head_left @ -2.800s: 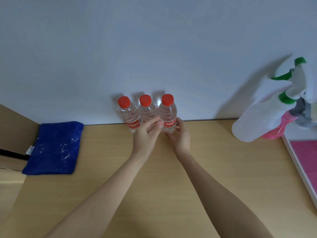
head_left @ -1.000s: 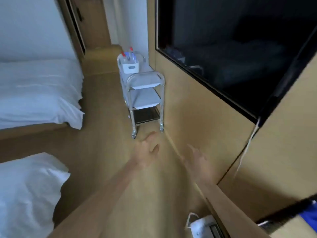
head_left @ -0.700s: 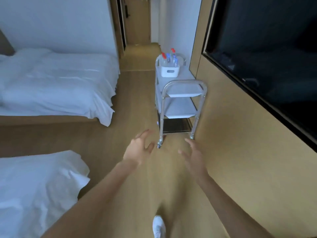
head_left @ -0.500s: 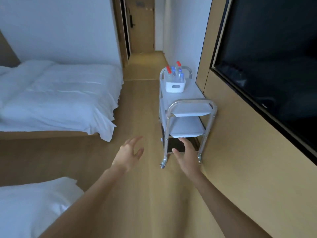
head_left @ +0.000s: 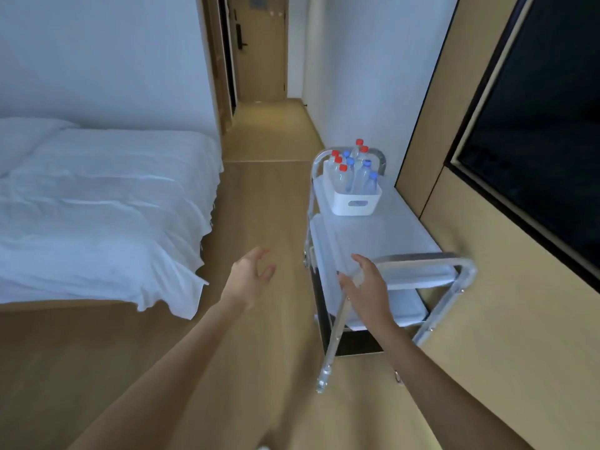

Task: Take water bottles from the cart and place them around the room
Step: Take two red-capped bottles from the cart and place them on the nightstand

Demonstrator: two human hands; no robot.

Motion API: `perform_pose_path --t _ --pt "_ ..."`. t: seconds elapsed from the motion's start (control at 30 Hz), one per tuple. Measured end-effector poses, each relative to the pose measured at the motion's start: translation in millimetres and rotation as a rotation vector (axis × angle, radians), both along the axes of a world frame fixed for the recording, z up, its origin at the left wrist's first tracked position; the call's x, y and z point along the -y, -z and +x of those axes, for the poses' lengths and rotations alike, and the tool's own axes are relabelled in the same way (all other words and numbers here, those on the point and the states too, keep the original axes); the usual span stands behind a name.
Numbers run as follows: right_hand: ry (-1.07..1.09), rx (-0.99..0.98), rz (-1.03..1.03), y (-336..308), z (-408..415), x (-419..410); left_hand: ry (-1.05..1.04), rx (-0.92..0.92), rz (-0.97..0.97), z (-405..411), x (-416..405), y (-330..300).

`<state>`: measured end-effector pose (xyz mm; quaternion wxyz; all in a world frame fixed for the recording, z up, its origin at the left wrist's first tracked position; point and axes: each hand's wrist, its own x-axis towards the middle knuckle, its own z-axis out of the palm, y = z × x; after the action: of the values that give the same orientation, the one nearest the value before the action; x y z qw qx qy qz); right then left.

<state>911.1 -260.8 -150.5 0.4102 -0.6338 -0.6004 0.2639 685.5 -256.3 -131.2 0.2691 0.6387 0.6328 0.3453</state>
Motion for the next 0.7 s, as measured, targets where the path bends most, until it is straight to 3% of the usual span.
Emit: perform_pose_path --t 0.3,0.7 --pt "0.169 0.002 -0.046 -1 -23 -173 0.121 0.206 0.023 -12 -212 -10" --pt "0.312 -0.217 -0.081 43 6 -442 0.172 0.085 -0.027 18 -476 34"
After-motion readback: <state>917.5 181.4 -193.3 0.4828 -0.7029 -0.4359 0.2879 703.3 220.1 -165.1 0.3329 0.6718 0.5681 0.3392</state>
